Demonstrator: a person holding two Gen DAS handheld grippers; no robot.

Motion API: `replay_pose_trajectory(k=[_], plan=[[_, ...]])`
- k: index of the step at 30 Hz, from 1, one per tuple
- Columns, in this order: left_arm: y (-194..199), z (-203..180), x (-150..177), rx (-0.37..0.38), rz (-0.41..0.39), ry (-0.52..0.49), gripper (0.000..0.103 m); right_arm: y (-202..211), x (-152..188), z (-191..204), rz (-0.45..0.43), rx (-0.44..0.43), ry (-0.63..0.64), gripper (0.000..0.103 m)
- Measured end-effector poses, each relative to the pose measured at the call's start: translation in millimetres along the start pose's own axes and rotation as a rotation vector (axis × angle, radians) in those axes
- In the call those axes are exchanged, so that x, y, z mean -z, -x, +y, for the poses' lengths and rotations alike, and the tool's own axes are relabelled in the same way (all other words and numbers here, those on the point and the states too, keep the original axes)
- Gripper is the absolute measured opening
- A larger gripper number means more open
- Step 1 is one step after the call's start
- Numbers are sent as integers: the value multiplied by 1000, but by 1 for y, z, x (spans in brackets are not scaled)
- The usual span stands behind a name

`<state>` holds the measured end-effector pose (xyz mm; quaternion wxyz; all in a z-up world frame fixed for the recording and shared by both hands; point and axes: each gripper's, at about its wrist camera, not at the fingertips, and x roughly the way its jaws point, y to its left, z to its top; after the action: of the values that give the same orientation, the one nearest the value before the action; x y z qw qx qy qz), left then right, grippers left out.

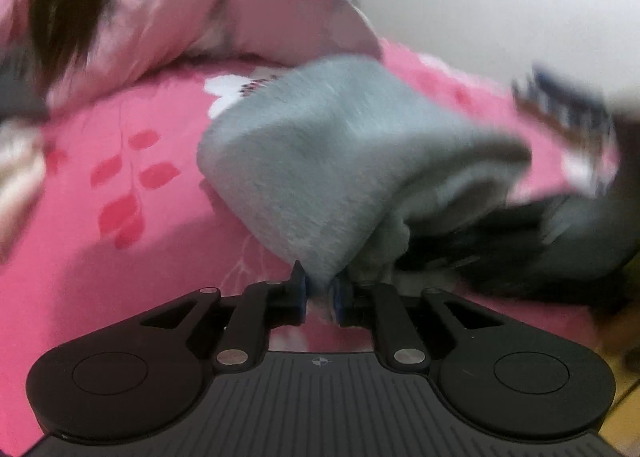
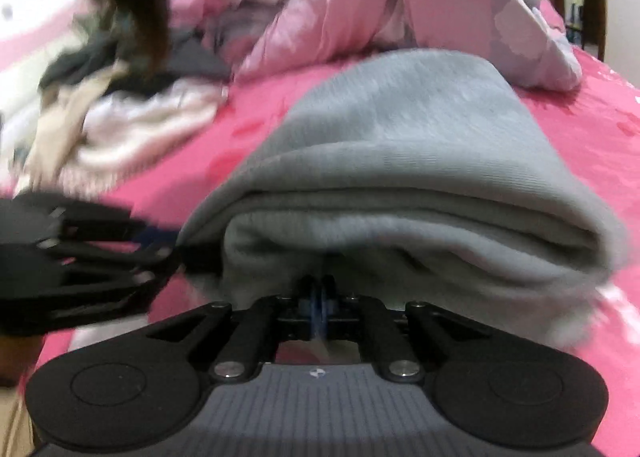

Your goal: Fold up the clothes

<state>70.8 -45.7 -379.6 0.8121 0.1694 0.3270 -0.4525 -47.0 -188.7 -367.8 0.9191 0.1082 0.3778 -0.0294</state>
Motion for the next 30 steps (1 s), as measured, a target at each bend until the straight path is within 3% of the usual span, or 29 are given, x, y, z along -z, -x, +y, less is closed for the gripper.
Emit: replay_pose_trajectory(k=[2,6,9,11,13,16,18,20,22,24,26,29,30], plan=[[7,8,-2,31,17,51,18,27,-6,1,27,12,51,4],[32,21,-15,89,54,137,20,64,-43,-4,-60,33,100,4],[51,28,-38,95,16,203,21,66,-72,-5,-150,46,121,4],[44,27,-54,94,-31,218,25,60,-81,-8,-180,66,120,4],[28,23,-64,93,-44,217,25,49,-79,-13,-168,103,119,4],[-10,14,-51,114,37,223,26,26,-54,-31,-85,147,110,4],[-20,6,-35,123,52,205,28,1,-26,-44,3,181,164,1],[-20,-8,-26,99,26,138,28,-5,-4,-46,-29,175,272,1],[-18,-11,-28,80,30,134,32,-3,-7,-34,-11,200,403,2],[-18,-12,-30,67,38,143,32,6,-22,-33,6,203,398,2],[-18,-11,-32,58,46,156,33,18,-40,-43,9,204,287,6],[-17,-12,-32,43,54,165,35,33,-58,-82,31,176,-29,39],[-16,-12,-33,38,56,167,37,34,-59,-99,48,164,-139,41]])
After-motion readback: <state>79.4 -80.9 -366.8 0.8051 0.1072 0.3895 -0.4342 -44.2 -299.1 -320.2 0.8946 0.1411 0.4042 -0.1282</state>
